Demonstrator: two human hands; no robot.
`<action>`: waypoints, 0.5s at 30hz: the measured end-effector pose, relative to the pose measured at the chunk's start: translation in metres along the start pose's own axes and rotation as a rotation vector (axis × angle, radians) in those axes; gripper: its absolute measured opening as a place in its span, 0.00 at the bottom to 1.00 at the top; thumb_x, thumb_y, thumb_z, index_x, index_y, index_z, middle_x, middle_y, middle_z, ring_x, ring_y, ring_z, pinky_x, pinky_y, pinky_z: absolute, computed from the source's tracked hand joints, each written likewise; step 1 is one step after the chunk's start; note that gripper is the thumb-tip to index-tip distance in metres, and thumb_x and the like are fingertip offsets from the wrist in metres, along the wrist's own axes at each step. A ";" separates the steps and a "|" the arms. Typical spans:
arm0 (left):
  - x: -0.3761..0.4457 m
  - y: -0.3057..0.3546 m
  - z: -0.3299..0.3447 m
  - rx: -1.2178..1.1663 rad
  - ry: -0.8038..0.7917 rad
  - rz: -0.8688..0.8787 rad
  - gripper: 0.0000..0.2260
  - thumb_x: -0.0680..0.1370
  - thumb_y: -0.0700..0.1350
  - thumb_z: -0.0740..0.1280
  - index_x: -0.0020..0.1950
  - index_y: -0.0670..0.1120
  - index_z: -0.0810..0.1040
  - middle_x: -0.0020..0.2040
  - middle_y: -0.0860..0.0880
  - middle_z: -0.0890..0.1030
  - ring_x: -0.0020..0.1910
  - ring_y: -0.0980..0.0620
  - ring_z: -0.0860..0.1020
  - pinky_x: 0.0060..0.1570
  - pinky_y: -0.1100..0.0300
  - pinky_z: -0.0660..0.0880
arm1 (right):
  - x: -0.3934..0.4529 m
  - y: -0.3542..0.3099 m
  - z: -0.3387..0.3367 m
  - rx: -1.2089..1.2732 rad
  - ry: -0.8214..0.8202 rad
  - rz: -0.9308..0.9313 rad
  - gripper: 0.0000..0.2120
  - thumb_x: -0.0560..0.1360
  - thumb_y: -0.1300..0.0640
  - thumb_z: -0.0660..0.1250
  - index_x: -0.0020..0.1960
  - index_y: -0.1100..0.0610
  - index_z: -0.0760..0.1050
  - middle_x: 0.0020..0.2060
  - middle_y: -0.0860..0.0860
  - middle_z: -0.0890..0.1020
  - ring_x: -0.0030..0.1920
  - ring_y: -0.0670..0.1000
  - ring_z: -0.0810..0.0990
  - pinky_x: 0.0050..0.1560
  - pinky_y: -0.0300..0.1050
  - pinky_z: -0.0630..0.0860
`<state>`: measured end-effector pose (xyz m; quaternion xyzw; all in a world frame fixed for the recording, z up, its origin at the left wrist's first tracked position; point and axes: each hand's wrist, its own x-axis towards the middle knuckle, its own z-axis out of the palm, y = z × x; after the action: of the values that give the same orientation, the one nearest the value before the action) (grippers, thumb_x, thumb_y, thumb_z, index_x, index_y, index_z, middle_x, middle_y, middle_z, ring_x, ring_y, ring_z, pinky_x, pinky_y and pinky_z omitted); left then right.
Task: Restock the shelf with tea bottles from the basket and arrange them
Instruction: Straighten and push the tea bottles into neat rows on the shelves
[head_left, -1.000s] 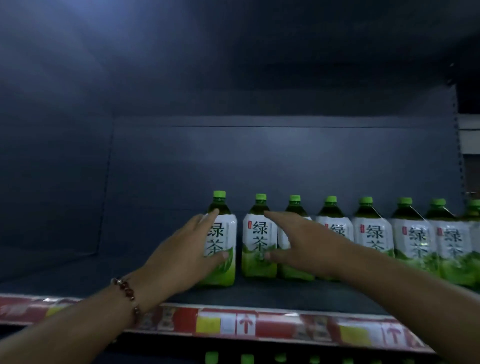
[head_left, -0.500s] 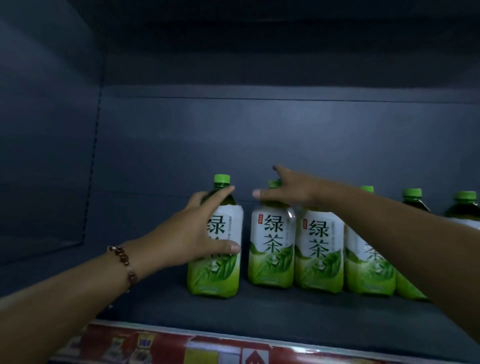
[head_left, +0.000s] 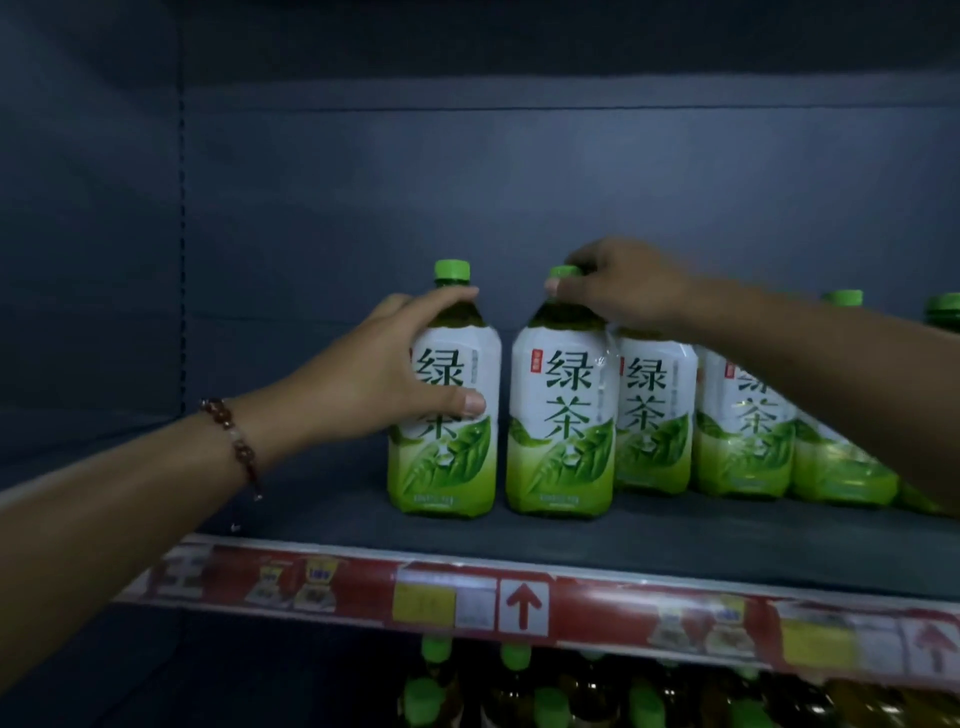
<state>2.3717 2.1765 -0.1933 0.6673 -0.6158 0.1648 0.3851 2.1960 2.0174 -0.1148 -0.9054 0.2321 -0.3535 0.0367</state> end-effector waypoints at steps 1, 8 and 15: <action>-0.003 0.003 -0.002 -0.012 -0.008 0.009 0.42 0.66 0.56 0.80 0.74 0.69 0.60 0.63 0.55 0.68 0.56 0.66 0.72 0.49 0.75 0.68 | -0.006 -0.003 -0.003 0.007 0.008 -0.006 0.17 0.80 0.45 0.64 0.61 0.56 0.79 0.49 0.54 0.83 0.34 0.45 0.76 0.37 0.39 0.71; -0.022 0.017 -0.009 -0.023 -0.020 0.034 0.44 0.66 0.60 0.78 0.75 0.71 0.57 0.62 0.59 0.67 0.55 0.70 0.72 0.46 0.77 0.69 | -0.041 -0.012 -0.022 0.152 0.024 0.005 0.17 0.77 0.42 0.66 0.58 0.54 0.80 0.49 0.52 0.84 0.46 0.50 0.82 0.52 0.46 0.77; -0.028 0.030 -0.006 0.050 -0.072 -0.009 0.45 0.69 0.61 0.75 0.77 0.71 0.50 0.69 0.57 0.64 0.62 0.61 0.71 0.55 0.65 0.70 | -0.050 -0.010 -0.018 0.147 0.078 -0.004 0.19 0.77 0.42 0.66 0.61 0.53 0.79 0.53 0.50 0.83 0.50 0.49 0.81 0.48 0.42 0.74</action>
<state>2.3393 2.2024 -0.1995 0.6851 -0.6219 0.1544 0.3465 2.1563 2.0501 -0.1306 -0.8863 0.2052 -0.4045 0.0933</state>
